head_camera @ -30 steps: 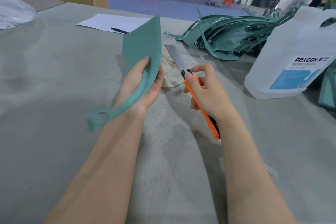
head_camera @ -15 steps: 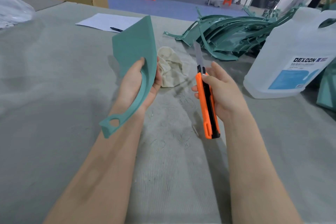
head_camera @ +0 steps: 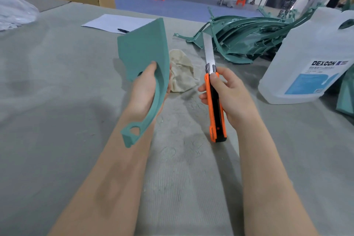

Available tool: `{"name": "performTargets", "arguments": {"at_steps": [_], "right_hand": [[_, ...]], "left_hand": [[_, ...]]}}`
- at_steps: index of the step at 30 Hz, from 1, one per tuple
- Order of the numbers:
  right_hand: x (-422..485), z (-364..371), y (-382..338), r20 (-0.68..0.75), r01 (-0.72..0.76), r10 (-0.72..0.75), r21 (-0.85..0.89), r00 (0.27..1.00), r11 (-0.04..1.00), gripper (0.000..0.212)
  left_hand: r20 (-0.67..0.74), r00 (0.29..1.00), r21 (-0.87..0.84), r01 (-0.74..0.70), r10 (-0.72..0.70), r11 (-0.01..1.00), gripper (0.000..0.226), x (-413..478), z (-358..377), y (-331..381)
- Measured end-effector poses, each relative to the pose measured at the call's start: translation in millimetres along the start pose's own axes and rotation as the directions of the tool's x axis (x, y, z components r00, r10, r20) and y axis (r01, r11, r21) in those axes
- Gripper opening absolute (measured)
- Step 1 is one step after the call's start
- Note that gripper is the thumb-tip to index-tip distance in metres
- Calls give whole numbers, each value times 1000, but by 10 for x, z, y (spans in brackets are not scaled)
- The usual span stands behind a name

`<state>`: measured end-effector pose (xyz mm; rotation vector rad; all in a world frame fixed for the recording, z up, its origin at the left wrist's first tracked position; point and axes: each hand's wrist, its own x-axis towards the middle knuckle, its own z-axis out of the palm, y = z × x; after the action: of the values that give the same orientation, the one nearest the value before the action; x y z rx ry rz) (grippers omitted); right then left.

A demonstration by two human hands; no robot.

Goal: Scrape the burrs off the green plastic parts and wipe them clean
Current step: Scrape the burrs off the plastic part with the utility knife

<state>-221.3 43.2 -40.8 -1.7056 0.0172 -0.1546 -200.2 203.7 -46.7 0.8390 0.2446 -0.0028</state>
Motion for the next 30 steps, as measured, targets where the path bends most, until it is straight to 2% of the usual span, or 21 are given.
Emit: {"name": "performTargets", "arguments": {"at_steps": [3,7,12,17,19,21,25,30], "right_hand": [[-29,41,5,-24,115,-121,-181,992,977,16],[-60,136,30,-39,158,-181,-341,983,927,34],[-36,194,29,-11,200,-233,-475,972,857,52],[-42,223,59,34,199,-208,-469,978,860,55],[-59,249,68,79,220,-206,-438,975,872,55],[-76,294,83,132,244,-207,-417,969,875,51],[-91,375,105,207,286,-215,-432,954,855,47],[-93,390,115,236,294,-209,-417,949,860,46]], "left_hand": [[-95,992,253,-61,88,965,24,31,-33,-30],[-59,991,285,-95,117,954,25,62,-16,-40],[52,997,186,-69,60,980,28,1,66,-26],[150,988,-58,35,-26,998,26,-89,136,15],[153,988,-91,38,-23,995,31,-85,127,11],[127,992,-130,22,-6,991,26,-79,116,15],[74,997,-272,13,8,962,28,-68,81,39],[82,997,-290,18,6,957,33,-35,79,41]]}}
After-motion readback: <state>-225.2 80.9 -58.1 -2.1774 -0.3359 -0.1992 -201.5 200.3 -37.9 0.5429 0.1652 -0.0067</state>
